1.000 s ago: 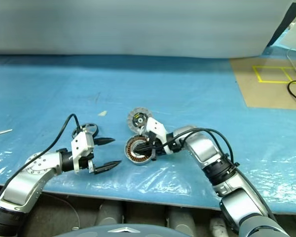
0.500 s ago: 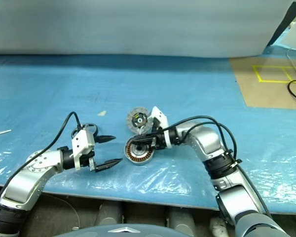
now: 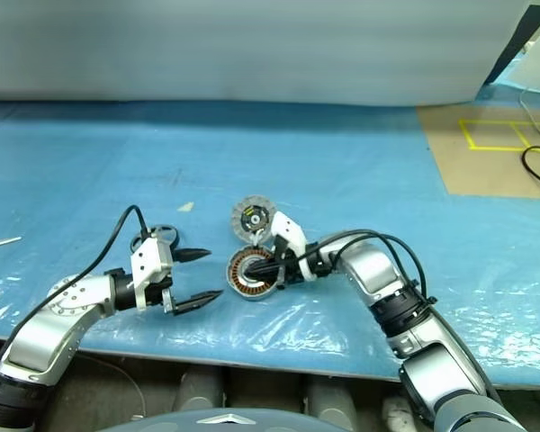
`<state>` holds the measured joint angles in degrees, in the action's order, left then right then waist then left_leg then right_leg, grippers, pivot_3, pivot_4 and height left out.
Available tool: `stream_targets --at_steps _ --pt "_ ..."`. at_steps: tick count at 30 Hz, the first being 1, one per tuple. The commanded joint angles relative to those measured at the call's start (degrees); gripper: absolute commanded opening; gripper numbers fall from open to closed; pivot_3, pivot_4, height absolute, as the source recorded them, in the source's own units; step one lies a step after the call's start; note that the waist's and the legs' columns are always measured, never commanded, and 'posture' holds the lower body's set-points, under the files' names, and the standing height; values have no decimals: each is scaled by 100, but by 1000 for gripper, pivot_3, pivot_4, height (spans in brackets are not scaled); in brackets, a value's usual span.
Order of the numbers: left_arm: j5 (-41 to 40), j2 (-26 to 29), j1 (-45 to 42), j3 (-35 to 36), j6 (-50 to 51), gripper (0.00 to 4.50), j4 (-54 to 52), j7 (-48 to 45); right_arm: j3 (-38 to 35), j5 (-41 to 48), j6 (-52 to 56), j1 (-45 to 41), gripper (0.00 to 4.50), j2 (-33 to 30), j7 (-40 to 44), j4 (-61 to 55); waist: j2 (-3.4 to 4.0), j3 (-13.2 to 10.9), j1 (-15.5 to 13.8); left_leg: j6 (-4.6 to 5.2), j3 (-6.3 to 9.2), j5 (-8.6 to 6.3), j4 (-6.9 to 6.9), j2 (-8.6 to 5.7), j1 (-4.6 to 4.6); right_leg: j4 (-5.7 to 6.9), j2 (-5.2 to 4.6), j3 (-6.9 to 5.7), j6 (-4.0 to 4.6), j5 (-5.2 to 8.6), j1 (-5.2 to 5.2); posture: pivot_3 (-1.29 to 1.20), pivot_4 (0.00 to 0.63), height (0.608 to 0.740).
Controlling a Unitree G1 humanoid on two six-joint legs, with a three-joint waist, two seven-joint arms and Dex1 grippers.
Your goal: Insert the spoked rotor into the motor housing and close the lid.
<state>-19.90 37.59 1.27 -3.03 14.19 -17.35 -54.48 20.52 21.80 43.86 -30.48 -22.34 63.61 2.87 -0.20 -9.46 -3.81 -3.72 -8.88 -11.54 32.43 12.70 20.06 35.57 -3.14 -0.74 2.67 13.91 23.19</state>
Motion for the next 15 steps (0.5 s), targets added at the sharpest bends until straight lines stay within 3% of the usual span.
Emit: stream_targets --at_steps 1,5,11,15 --pt "4 -4 2 -5 -48 4500 -138 9 -566 622 524 -284 16 108 1 -238 0 0 -1 0 0 0 0 0 5 -1 0 0 0 0 5 0 150 740" --pt "5 -25 5 -28 -47 4500 -143 12 -259 367 356 -170 16 0 -39 -439 0 0 -6 -2 0 0 -8 1 6 -1 1 -3 0 0 7 0 150 740" --pt "12 -11 12 -17 -36 4500 -142 12 706 -789 -734 185 16 -276 -223 -53 0 0 -7 -8 0 -4 -12 -1 9 -7 0 -4 0 0 7 0 150 740" --pt "4 -10 24 -4 -21 4500 -155 25 774 -954 -1025 209 16 -296 -173 121 -4 4 32 -7 -1 -4 -11 1 -10 -4 2 1 0 1 -13 0 150 740"
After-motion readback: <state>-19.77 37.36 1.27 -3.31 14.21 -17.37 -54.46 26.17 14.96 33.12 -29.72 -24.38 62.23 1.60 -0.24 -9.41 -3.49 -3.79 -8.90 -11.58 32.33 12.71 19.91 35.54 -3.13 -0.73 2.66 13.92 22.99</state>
